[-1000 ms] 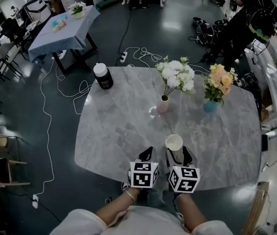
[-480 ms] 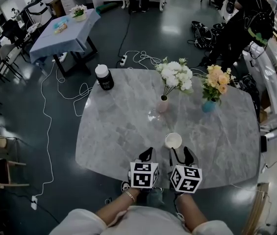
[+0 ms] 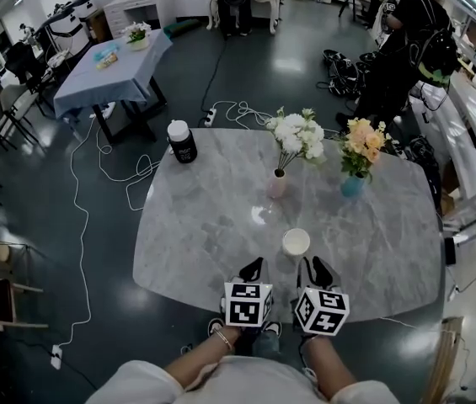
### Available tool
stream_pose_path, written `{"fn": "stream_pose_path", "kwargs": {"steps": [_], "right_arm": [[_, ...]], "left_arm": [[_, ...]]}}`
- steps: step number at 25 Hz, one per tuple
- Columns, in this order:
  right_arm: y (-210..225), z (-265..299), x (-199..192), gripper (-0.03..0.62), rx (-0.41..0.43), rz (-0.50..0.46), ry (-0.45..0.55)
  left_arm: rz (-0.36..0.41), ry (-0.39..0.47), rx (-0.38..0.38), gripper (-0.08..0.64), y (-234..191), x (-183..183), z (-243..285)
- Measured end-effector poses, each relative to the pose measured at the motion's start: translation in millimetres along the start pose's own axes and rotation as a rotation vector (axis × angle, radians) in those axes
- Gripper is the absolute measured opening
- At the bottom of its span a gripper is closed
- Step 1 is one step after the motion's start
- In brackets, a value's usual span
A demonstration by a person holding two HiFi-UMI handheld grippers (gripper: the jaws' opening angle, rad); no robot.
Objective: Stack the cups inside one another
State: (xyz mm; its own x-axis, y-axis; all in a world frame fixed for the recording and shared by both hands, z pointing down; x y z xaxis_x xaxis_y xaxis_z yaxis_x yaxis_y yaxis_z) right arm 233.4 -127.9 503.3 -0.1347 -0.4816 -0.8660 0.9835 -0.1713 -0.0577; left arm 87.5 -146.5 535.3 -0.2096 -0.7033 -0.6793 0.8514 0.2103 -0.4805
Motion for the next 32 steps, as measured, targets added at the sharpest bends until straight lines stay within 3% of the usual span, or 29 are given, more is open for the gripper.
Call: {"fn": "stream_pose_path", "kwargs": {"steps": [4,9,12,22,32], "right_arm": [[-4.2,-9.7,1.0,0.048,-0.018,0.005,0.009],[-15.7,-22.4,3.0,0.017,-0.028,0.023,0.023],[-25.9,-30.1,-1.0,0.015,-0.035,0.049,0.024],[-46.9,-70.5,-18.1,0.014,-0.201,0.149,0.036],[-52.2,-104.9,-17.1,0.015,-0.214,0.124,0.080]], "left_arm": [[0.016,0.011,-0.014,-0.005,0.6,0.8,-12.1],[0.044,0.019,-0.042,-0.006,-1.7,0.8,-29.2],[0.076,0.018,-0.066,-0.005,-5.9,-1.4,-39.4],[0.159,-0.026,-0.159,-0.005,-16.9,-11.9,-65.3],[0.182,0.006,-0.181,-0.005,-8.2,-19.9,-93.3]]}}
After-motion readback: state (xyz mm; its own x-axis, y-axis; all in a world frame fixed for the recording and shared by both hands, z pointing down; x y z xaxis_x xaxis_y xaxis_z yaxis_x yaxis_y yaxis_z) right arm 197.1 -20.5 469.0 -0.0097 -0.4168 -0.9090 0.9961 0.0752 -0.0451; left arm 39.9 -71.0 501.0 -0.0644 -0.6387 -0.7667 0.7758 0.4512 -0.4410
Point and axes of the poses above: the fingertips, and each gripper's own axes: z forward along the fingers, y to its right, x out of its top, the point moved 5 cm from there along -z, backward along the fingers, and after that the axes turned 14 degrees about -z, right-handed, at the moved point
